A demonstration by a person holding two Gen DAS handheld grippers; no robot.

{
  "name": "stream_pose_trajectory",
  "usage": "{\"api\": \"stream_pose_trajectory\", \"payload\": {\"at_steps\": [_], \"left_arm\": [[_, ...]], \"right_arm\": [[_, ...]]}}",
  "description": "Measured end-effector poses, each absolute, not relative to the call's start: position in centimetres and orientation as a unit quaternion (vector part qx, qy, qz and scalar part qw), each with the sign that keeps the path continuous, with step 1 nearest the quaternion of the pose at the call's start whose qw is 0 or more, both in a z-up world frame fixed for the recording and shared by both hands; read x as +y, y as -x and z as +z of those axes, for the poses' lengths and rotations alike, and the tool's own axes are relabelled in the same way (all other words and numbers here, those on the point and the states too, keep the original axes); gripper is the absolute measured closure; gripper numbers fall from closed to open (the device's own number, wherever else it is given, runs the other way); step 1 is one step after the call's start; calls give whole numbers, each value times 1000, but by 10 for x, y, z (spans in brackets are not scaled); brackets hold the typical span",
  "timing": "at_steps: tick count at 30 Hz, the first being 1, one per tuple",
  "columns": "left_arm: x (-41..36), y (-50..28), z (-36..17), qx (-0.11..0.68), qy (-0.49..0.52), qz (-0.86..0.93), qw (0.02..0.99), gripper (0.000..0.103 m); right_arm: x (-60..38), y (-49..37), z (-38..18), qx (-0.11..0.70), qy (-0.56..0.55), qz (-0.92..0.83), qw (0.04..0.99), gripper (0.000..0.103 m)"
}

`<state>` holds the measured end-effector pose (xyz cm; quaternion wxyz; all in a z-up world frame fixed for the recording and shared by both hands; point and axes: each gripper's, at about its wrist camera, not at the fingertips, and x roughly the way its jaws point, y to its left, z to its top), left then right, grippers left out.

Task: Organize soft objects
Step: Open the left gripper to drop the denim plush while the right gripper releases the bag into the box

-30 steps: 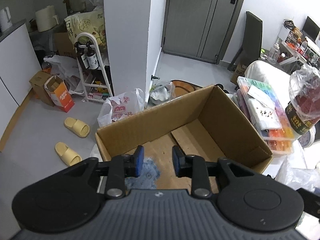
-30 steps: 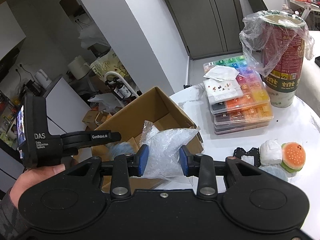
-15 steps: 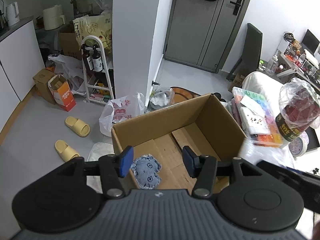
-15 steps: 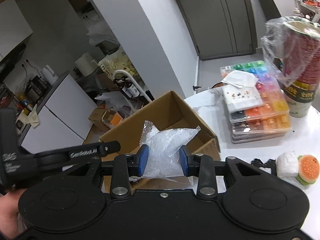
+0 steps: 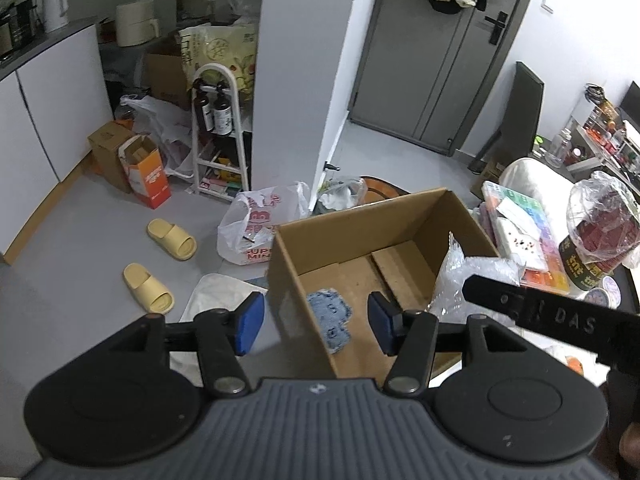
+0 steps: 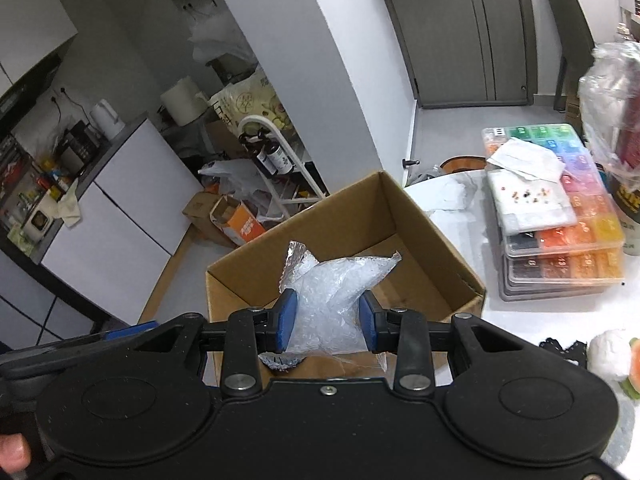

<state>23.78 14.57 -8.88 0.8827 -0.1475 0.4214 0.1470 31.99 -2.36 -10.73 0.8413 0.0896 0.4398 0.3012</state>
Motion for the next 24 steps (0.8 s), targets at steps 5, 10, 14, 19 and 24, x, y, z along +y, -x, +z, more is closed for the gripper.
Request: {"api": "stream_pose_trajectory", "payload": {"at_steps": [5,10,14,19,24], "left_arm": [[154,-233,-90,423,154,161,878,47],[160,-231,-92,424,156,174,875,47],[166,-229,-91,424,156,185,873,47],[167,-226,-91,424,160,188,871,46],[159,-222,-88,424,157,178,874,45]], "right_arm": [[-12,-327,-110,443,-89,302,840,69],[-1,-330,-113,435,-104,308,840,66],[-2,-331,-115,437,-110,295,842,51],[-11,-325,-114,442,-112,292,841,50],[-22,-312,-108,440,-112,293,842,42]]}}
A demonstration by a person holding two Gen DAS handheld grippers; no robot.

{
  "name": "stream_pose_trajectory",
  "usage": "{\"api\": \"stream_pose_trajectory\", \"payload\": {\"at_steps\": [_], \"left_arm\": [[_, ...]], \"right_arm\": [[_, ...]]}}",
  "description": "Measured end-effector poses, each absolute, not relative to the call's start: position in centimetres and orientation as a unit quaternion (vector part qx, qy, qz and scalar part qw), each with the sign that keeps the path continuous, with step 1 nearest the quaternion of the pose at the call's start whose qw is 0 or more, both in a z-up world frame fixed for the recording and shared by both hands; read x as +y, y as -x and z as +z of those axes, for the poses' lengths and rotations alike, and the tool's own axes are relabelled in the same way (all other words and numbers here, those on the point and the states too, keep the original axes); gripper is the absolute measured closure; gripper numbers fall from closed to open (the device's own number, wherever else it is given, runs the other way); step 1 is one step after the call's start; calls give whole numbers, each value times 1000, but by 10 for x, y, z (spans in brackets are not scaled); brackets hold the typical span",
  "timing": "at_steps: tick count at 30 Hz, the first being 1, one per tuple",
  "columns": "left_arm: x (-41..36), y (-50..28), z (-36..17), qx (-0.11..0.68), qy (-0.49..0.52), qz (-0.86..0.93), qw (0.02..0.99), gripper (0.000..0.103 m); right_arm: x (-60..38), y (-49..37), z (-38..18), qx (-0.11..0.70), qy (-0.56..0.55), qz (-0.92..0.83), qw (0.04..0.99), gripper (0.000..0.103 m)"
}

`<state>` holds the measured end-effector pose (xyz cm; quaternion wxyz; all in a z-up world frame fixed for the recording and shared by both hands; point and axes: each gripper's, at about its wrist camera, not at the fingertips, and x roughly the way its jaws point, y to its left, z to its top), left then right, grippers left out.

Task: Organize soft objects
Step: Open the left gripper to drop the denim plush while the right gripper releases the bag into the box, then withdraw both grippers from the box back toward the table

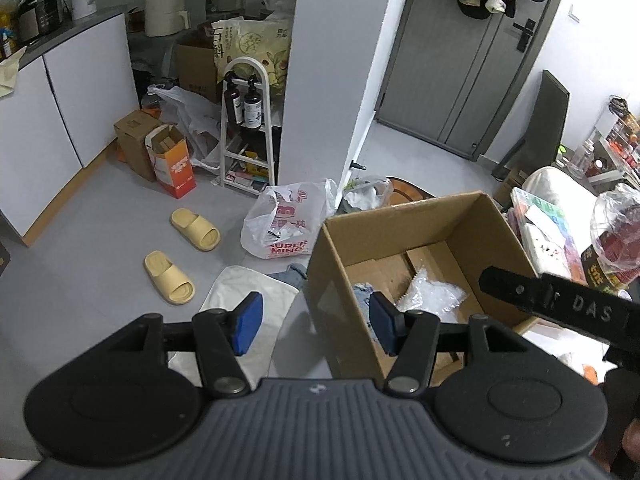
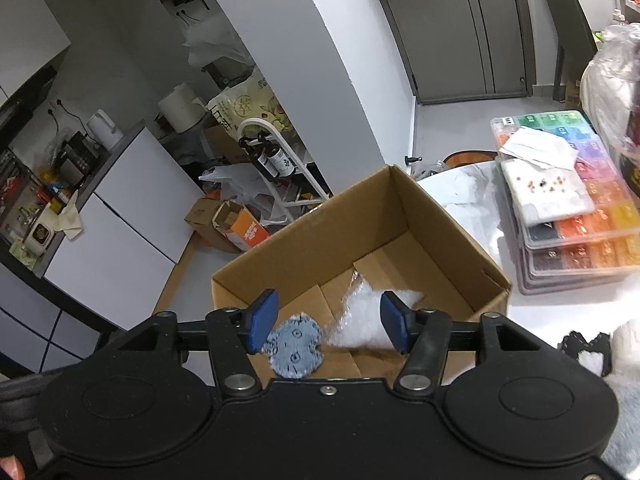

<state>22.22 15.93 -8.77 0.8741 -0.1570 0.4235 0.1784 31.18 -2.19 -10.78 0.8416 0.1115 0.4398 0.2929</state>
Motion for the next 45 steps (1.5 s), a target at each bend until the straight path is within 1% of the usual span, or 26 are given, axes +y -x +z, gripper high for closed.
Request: {"api": "stream_pose_trajectory", "payload": {"at_steps": [2,4,6,7,9,11,13,15,17,19,20,22,33,39,45], "left_arm": [[156,-221,-87,423,155,176,875,36],[151,-220,-85,421,149,177,877,32],[145,-219,-85,424,140,179,877,31],[143,-219,-85,425,138,178,877,30],[136,-219,-84,428,136,173,877,27],[132,-218,-84,433,137,167,875,21],[127,-216,-84,441,139,164,871,20],[121,-212,-82,439,135,164,873,18],[113,-208,-78,433,126,164,878,10],[107,-203,-75,425,115,163,883,6],[105,-202,-73,422,111,163,885,4],[99,-198,-70,416,100,168,888,0],[80,-183,-56,389,77,170,902,0],[69,-177,-49,391,78,154,904,0],[57,-170,-47,409,73,136,899,0]], "right_arm": [[-27,-305,-105,436,-110,293,844,38],[-35,-299,-101,432,-113,290,846,33],[-44,-294,-98,427,-114,286,850,24],[-48,-291,-97,424,-114,284,852,22],[-57,-285,-95,421,-115,281,855,15],[-63,-280,-94,421,-119,279,855,12],[-71,-277,-93,419,-121,277,856,11],[-78,-272,-92,417,-122,271,859,5],[-85,-269,-93,417,-125,266,860,4],[-93,-266,-94,418,-129,265,859,3],[-97,-264,-94,418,-132,264,859,0],[-105,-260,-93,416,-135,260,861,0],[-143,-246,-91,418,-153,249,860,0],[-159,-236,-87,415,-146,255,861,0],[-174,-226,-80,413,-139,254,864,0]]}}
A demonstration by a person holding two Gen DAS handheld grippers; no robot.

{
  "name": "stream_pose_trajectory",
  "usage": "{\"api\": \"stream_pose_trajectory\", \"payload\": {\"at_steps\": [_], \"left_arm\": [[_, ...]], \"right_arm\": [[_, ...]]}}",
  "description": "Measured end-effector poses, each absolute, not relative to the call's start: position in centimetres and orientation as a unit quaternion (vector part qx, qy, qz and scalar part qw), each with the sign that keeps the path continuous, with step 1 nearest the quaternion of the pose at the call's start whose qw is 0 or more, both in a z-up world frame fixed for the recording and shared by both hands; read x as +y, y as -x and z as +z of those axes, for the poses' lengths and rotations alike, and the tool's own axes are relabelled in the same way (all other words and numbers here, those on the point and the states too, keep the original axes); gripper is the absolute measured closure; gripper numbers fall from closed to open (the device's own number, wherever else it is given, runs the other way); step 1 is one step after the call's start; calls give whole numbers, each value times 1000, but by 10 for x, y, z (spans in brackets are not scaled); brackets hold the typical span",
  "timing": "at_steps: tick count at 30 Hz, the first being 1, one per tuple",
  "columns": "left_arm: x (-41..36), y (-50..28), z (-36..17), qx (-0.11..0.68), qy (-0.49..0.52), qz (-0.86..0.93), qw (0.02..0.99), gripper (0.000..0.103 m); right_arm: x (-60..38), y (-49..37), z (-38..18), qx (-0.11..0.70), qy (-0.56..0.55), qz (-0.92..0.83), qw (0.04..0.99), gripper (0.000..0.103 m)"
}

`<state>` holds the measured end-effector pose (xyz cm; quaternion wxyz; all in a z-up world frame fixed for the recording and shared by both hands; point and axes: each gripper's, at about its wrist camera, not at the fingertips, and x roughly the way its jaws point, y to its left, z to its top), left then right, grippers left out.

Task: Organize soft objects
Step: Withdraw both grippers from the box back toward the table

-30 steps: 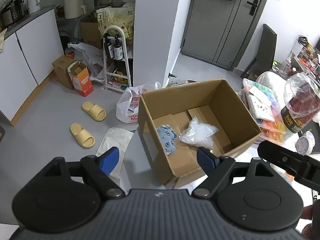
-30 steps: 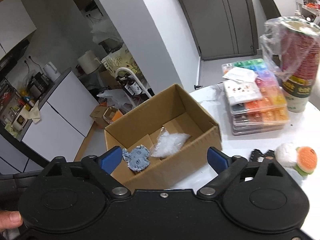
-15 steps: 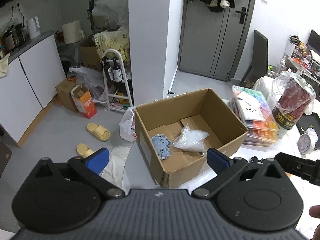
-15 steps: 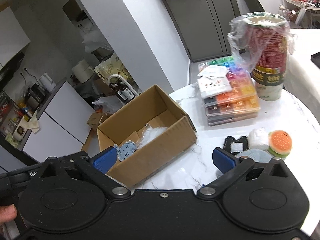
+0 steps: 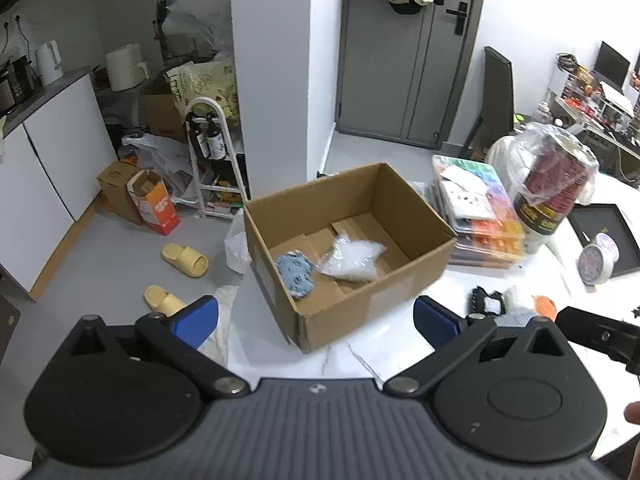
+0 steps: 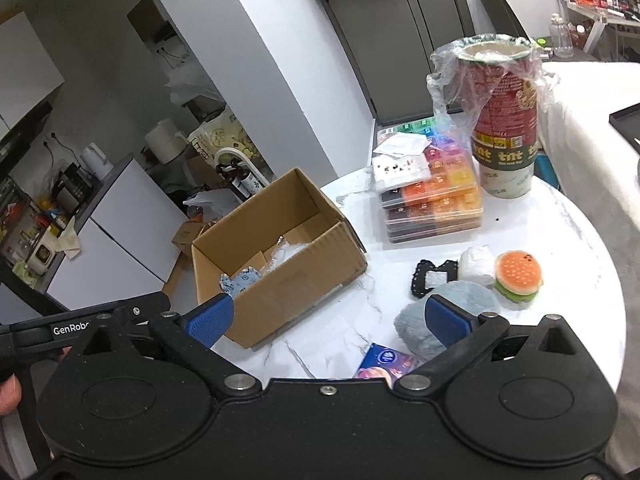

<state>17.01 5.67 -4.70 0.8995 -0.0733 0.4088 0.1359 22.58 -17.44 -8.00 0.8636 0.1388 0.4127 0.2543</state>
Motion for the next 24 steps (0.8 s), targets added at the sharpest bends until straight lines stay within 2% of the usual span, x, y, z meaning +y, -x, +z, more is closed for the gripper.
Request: {"api": "stream_pose_trajectory", "payload": {"at_steps": [24], "left_arm": [[16,-146,-47,429,51,89,897,0]], "right_arm": [[-224,-204,-80,415,-157,228,867,0]]}}
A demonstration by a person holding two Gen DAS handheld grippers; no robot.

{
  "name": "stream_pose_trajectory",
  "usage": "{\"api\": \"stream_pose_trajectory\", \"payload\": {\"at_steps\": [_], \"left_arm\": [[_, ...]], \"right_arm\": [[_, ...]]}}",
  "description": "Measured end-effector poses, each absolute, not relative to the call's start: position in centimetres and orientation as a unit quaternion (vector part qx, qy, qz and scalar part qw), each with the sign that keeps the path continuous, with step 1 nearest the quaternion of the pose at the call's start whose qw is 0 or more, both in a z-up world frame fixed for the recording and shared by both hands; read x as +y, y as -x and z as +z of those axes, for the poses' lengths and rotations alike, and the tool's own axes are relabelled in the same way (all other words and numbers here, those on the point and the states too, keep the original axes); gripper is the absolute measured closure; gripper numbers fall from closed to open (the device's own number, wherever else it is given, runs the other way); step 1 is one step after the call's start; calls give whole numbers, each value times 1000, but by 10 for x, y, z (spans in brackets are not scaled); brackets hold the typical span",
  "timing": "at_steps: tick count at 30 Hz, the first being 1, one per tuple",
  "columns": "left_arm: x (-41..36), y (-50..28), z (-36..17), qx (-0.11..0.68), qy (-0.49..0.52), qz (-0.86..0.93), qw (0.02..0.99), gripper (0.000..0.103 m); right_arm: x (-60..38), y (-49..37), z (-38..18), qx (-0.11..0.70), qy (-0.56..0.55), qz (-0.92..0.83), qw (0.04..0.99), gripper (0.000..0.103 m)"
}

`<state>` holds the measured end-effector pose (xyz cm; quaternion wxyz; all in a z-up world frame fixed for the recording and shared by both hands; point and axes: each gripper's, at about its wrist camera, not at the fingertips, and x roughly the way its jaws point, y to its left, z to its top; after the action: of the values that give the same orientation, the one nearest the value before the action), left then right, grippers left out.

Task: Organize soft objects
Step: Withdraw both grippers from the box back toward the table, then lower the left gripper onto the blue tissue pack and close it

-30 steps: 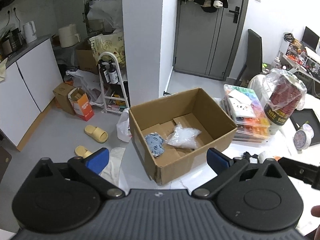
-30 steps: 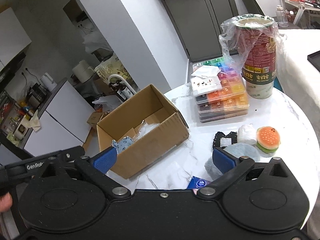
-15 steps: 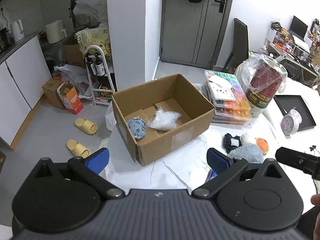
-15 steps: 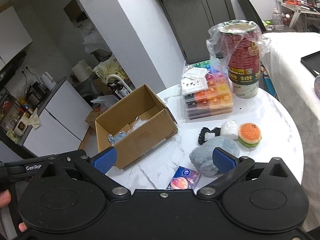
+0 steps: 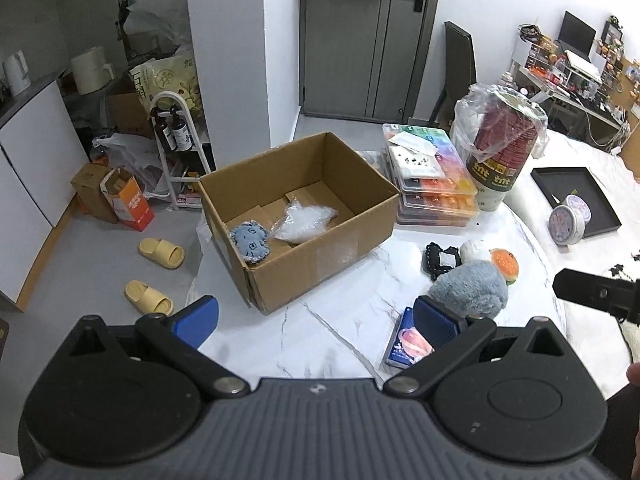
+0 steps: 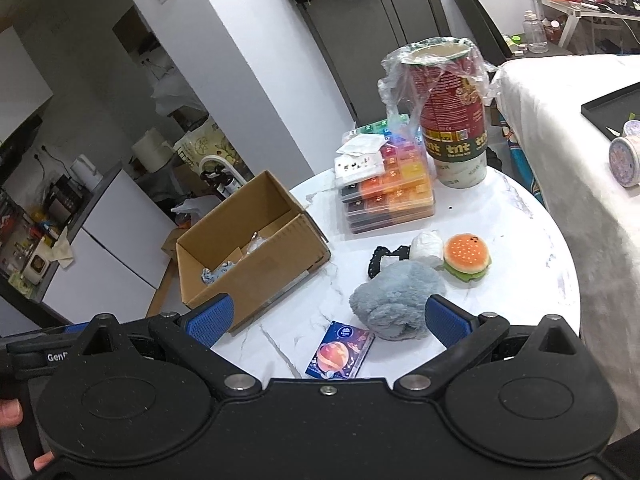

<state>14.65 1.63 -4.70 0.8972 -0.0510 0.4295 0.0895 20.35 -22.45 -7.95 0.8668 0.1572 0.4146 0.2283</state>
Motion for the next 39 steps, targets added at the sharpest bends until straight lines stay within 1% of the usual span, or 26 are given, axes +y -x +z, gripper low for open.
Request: {"api": "stream_pose_trajectory", "payload": {"at_steps": [10,20,28,34,37,39], "left_arm": [[4,-148,-53,424,49,84,900,0],[-10,-156,-65,424,42,75,902,1],[-25,-167,-91,445,36,60,893,3],[-40,-177,-113,463,13,49,885,3],[-46,-184,-127,478,11,43,877,5],[-50,-187,-134,486,8,41,873,5]], "right_arm": [[-238,-207,-89,418,-171,224,864,0],[-252,-217,-112,432,-188,209,857,0],[-259,-226,-138,442,-211,204,848,0],[-265,-232,-157,447,-234,202,839,0],[-266,-234,-163,450,-221,187,845,0],[-270,-236,-166,452,-234,191,840,0]]}}
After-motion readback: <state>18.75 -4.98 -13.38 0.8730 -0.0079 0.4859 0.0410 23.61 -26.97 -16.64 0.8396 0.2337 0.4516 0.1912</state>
